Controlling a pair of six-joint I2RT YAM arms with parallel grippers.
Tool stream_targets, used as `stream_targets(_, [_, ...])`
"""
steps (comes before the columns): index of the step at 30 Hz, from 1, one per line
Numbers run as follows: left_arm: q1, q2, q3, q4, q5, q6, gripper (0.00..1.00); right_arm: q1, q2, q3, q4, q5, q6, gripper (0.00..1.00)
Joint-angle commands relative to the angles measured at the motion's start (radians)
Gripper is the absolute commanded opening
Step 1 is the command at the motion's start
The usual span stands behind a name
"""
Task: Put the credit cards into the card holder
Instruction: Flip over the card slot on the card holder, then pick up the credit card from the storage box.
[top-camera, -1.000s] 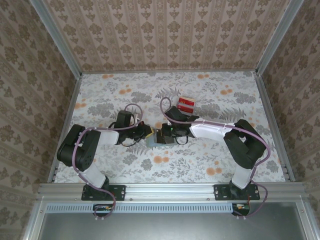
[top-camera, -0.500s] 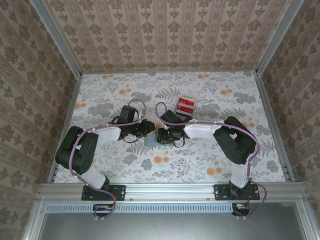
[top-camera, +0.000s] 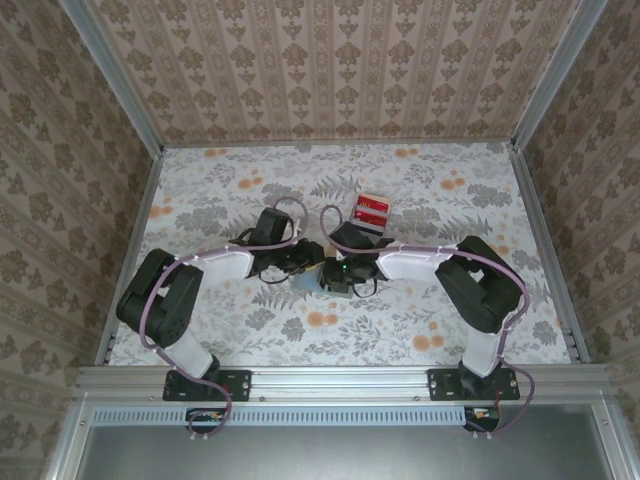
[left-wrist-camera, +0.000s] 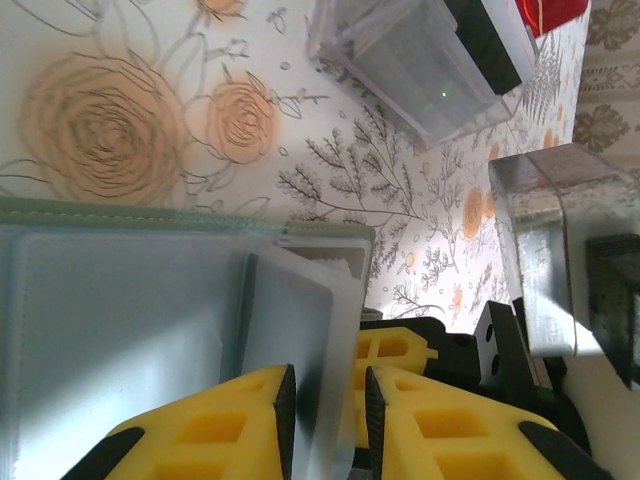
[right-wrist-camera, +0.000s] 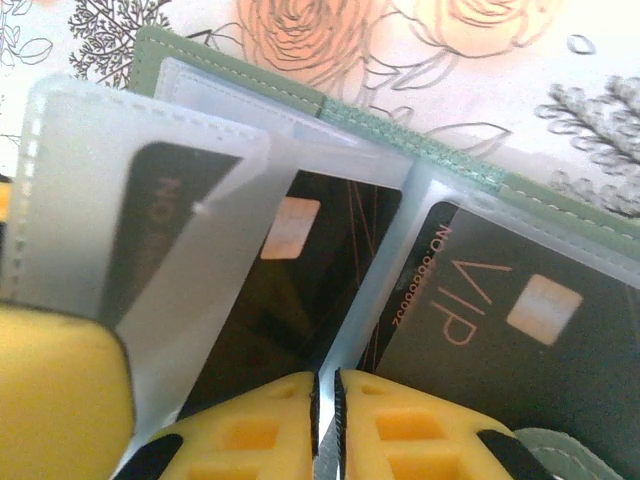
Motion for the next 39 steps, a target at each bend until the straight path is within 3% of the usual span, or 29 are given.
stream_targets(1, [-0.015, 0.022, 0.035, -0.022, 0.008, 0.01, 0.27, -0.012, -0.067, -0.042, 0.039, -0.009, 0.024, 0.14])
stream_targets(10, [-0.038, 0.037, 0.068, -0.05, -0.003, 0.015, 0.28, -0.045, -0.189, -0.205, 0.129, 0.031, 0.07, 0.06])
stream_targets(21, [-0.146, 0.113, 0.154, -0.112, -0.027, 0.029, 0.35, -0.154, -0.394, -0.346, 0.073, 0.11, 0.061, 0.05])
stream_targets(27, [-0.124, 0.086, 0.19, -0.178, -0.043, 0.072, 0.36, -0.21, -0.463, -0.332, 0.001, 0.139, 0.004, 0.06])
stream_targets(30, [-0.092, 0.044, 0.206, -0.225, -0.069, 0.108, 0.37, -0.243, -0.448, -0.298, -0.025, 0.126, -0.034, 0.11])
stream_targets(39, [0.036, -0.01, 0.211, -0.253, -0.083, 0.17, 0.42, -0.378, -0.34, -0.083, -0.133, 0.138, -0.218, 0.45])
